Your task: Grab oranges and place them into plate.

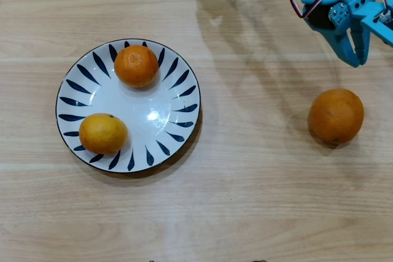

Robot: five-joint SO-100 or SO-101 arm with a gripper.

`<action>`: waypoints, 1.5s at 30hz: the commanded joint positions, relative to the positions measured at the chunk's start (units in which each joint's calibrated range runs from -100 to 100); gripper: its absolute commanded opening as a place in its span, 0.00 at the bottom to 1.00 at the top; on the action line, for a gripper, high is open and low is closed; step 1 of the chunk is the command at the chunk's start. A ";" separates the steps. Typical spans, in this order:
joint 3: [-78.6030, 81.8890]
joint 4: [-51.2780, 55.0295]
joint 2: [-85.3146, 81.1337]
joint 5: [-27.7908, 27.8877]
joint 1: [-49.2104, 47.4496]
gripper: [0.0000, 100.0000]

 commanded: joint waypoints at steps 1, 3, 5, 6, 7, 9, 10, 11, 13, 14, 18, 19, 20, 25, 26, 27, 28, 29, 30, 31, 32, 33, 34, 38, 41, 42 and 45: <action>-2.35 -2.40 0.96 -3.46 -1.82 0.03; -1.62 -3.17 1.63 -4.50 -2.30 0.03; -0.35 -6.18 2.31 -4.82 -2.78 0.03; 0.46 -7.90 2.65 -4.82 -2.86 0.04; 1.18 -9.36 2.90 -4.82 -2.94 0.06; 2.54 -11.59 3.15 -4.82 -3.11 0.13; 2.99 -12.11 3.15 -4.87 -3.19 0.18; 3.18 -12.28 3.15 -4.87 -3.19 0.23; 3.36 -11.94 3.15 -5.60 -3.51 0.32; 3.45 -11.77 3.15 -6.23 -3.75 0.36; 3.63 -11.68 3.24 -7.69 -3.99 0.46; 3.63 -11.68 3.24 -7.74 -3.99 0.46; 3.63 -12.02 3.32 -7.74 -4.07 0.46; 5.35 -15.29 6.87 -9.89 -4.88 0.46; 5.80 -16.66 7.80 -10.15 -4.96 0.46; 6.71 -17.95 8.56 -10.41 -5.04 0.46; 7.70 -19.24 8.90 -10.41 -5.04 0.46; 8.88 -20.45 9.33 -10.41 -4.96 0.46; 10.15 -21.74 9.49 -10.41 -4.80 0.46; 11.42 -23.11 9.49 -10.41 -4.56 0.46; 12.95 -24.40 9.49 -10.41 -4.32 0.46; 14.49 -25.95 9.49 -10.46 -4.15 0.46; 16.03 -27.92 9.66 -10.46 -4.07 0.46; 23.00 -40.90 10.76 -10.41 -3.51 0.46; 24.63 -46.23 13.64 -10.41 -3.27 0.46; 24.36 -47.78 14.82 -10.36 -3.03 0.46; 23.09 -50.44 17.86 -10.09 -2.86 0.46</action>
